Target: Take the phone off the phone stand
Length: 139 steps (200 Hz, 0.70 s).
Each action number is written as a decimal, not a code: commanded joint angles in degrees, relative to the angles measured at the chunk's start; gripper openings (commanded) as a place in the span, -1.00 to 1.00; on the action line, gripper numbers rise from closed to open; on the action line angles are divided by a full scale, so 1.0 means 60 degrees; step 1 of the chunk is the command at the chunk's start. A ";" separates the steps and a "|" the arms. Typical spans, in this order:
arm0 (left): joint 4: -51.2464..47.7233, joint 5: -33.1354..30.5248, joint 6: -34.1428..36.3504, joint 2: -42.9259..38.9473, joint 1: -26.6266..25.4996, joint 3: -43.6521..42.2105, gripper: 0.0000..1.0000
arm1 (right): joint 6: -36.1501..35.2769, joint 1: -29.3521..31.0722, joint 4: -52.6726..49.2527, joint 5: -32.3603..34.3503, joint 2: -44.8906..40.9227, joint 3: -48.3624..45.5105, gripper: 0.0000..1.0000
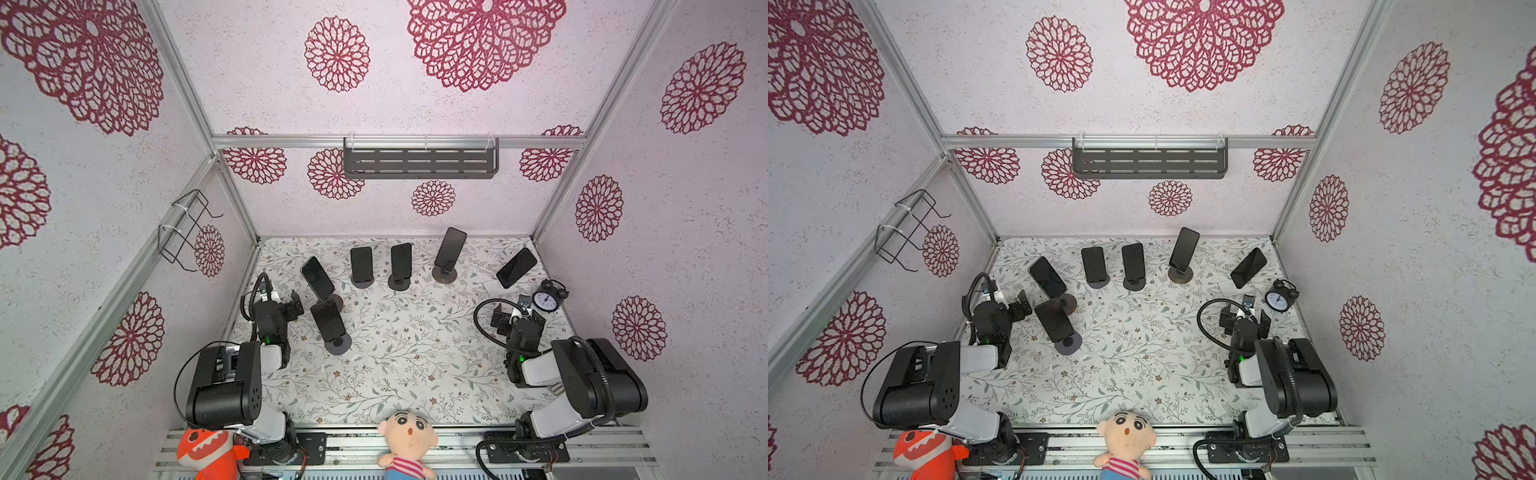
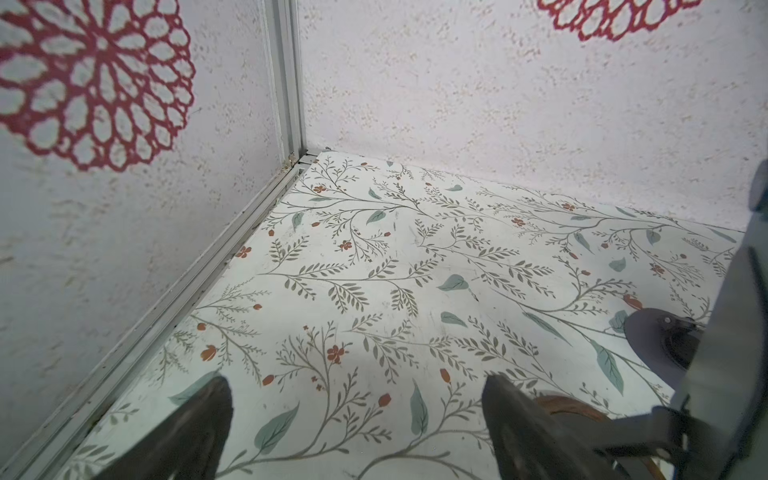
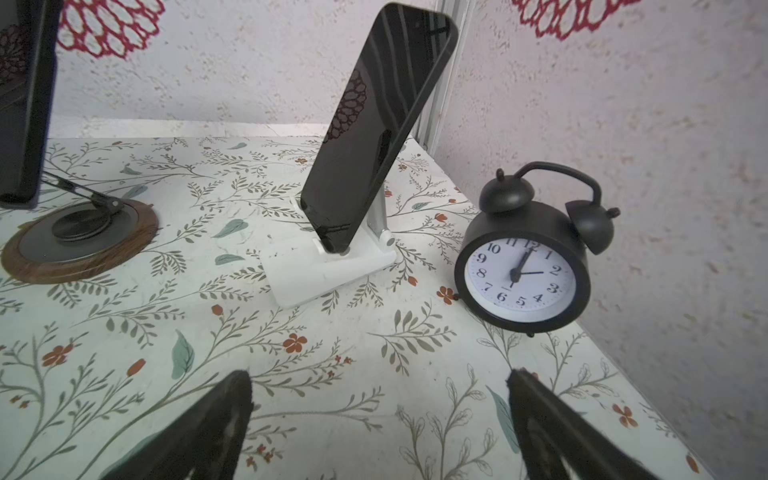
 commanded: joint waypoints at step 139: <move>0.0010 -0.0039 0.0159 0.0098 -0.0051 0.0241 0.95 | 0.0383 -0.0298 -0.0077 -0.0725 -0.0183 0.0425 0.98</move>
